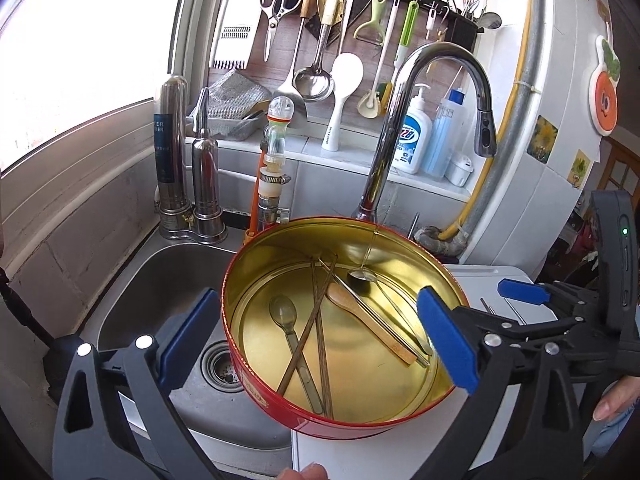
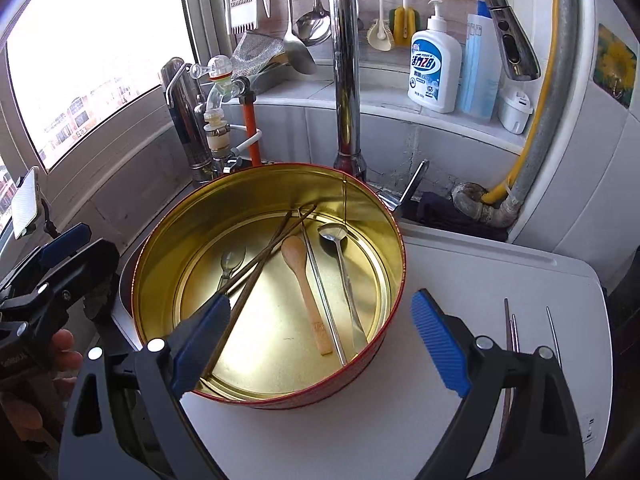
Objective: Organize utensils
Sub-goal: 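Move both tools back from the tin to the chopsticks on the board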
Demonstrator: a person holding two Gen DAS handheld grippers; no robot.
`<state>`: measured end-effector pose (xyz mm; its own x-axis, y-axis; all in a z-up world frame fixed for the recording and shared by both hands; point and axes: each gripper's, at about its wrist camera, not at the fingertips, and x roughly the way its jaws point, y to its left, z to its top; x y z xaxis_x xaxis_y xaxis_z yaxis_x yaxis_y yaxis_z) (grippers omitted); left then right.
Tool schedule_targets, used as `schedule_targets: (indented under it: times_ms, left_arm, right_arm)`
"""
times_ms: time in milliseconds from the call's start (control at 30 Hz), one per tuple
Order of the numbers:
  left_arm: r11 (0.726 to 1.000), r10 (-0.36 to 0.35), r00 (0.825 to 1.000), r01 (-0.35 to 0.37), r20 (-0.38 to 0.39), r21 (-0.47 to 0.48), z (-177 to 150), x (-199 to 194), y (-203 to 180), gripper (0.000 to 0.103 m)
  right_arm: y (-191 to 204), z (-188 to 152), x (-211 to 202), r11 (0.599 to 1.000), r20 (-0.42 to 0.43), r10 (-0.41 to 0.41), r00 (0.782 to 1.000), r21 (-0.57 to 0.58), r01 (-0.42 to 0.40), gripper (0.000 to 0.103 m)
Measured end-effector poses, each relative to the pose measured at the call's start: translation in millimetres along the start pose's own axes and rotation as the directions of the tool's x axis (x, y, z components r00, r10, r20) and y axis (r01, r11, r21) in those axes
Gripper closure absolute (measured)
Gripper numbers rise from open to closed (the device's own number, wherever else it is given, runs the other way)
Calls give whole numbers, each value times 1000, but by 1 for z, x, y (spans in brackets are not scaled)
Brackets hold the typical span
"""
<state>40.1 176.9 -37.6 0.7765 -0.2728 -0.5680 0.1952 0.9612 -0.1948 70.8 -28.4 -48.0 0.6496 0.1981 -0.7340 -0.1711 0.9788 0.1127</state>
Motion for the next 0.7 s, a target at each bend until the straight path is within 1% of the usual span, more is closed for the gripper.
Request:
schedule_targets:
  times_ms: [100, 133, 233, 267, 333, 400, 467, 533, 600, 700]
  left_arm:
    - [1000, -4, 1000, 4, 4, 8, -2, -2, -12, 7]
    - [1000, -8, 1000, 8, 5, 13, -4, -3, -17, 7]
    - [999, -24, 1000, 24, 15, 34, -8, -7, -37, 7]
    - [999, -19, 1000, 18, 19, 42, -9, -8, -46, 7]
    - [998, -9, 1000, 8, 24, 55, -11, -10, -63, 7]
    - [998, 0, 1000, -1, 21, 59, -12, -9, -81, 7]
    - [999, 10, 1000, -10, -2, 49, -14, -5, -99, 7]
    - [999, -10, 999, 11, -32, 46, -17, 1, -118, 7]
    - [998, -11, 998, 14, -61, 55, -23, 9, -139, 7]
    - [997, 11, 996, -3, -94, 82, -34, 21, -169, 7]
  right_arm:
    - [-17, -8, -14, 1000, 56, 4, 998, -6, -4, 9]
    - [-24, -11, -18, 1000, 67, 18, 998, -7, -18, 9]
    - [-51, -21, -31, 994, 79, 110, 991, 5, -110, 8]
    - [-60, -24, -36, 993, 88, 120, 989, 11, -121, 6]
    - [-78, -32, -48, 996, 131, 89, 987, 12, -91, 5]
    - [-95, -39, -58, 999, 162, 38, 986, -9, -37, 4]
    - [-113, -45, -64, 999, 151, -6, 989, -34, 11, 4]
    - [-134, -51, -70, 998, 138, -45, 989, -37, 51, 4]
    - [-156, -57, -75, 998, 125, -58, 991, -23, 61, 4]
    - [-191, -71, -75, 999, 83, -48, 995, 11, 47, 4]
